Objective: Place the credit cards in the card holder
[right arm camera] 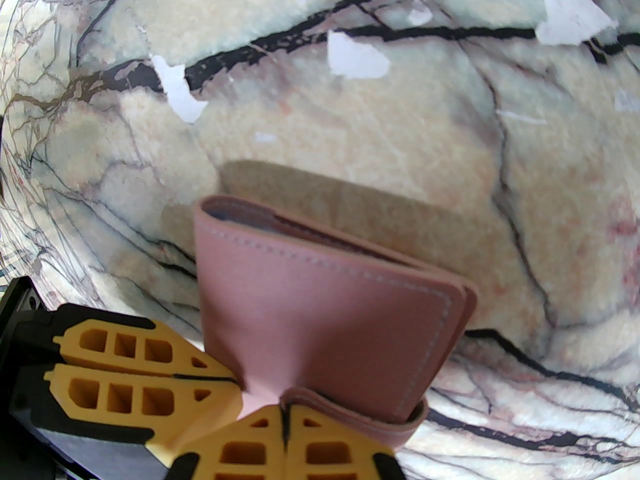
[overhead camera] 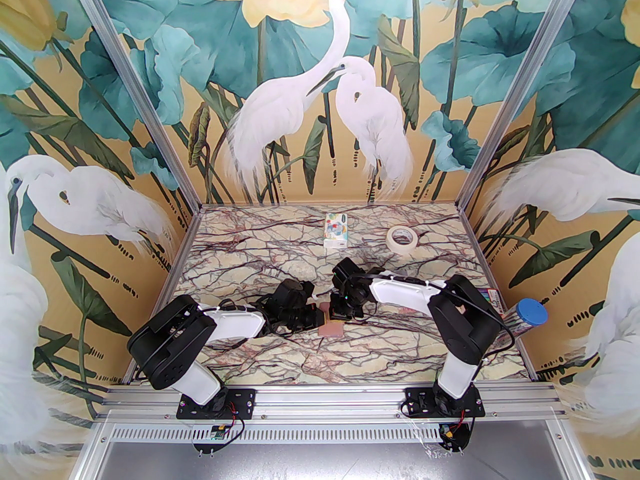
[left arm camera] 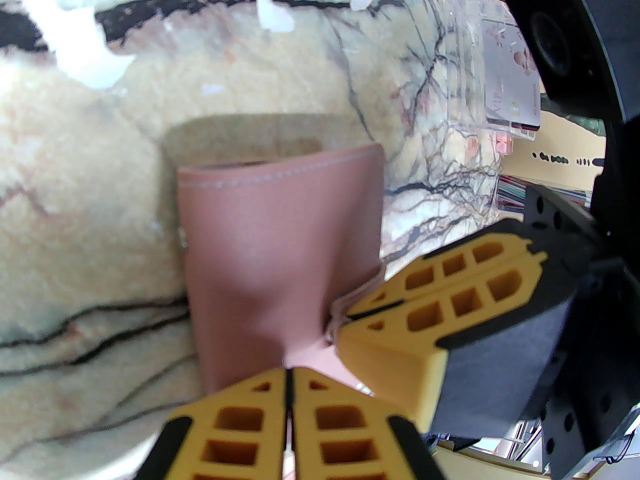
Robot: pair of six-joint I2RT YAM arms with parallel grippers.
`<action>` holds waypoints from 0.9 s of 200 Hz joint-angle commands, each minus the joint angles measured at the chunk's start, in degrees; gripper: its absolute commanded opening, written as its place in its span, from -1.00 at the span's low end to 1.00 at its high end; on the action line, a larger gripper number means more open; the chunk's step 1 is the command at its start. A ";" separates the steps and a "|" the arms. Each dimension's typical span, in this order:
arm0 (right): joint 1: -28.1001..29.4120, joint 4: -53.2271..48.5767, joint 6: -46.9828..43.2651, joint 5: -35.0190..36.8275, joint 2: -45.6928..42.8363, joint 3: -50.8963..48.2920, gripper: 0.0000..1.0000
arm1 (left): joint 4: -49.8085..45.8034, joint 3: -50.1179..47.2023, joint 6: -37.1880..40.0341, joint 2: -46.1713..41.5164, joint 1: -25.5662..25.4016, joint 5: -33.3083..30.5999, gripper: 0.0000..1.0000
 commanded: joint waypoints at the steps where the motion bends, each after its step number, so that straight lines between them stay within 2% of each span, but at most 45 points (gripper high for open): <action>1: 0.36 -3.13 0.40 6.56 4.83 -1.78 -1.00 | -1.45 0.05 1.35 0.69 -0.25 -1.80 -0.83; 49: 0.34 -3.88 0.69 8.85 4.78 -1.69 -1.00 | -1.66 -0.04 1.48 0.44 -0.28 -1.92 -0.83; 180: -2.03 -3.50 -1.32 5.42 -4.99 -1.45 -1.00 | -1.65 -0.28 1.52 -0.02 -0.29 -2.18 -0.84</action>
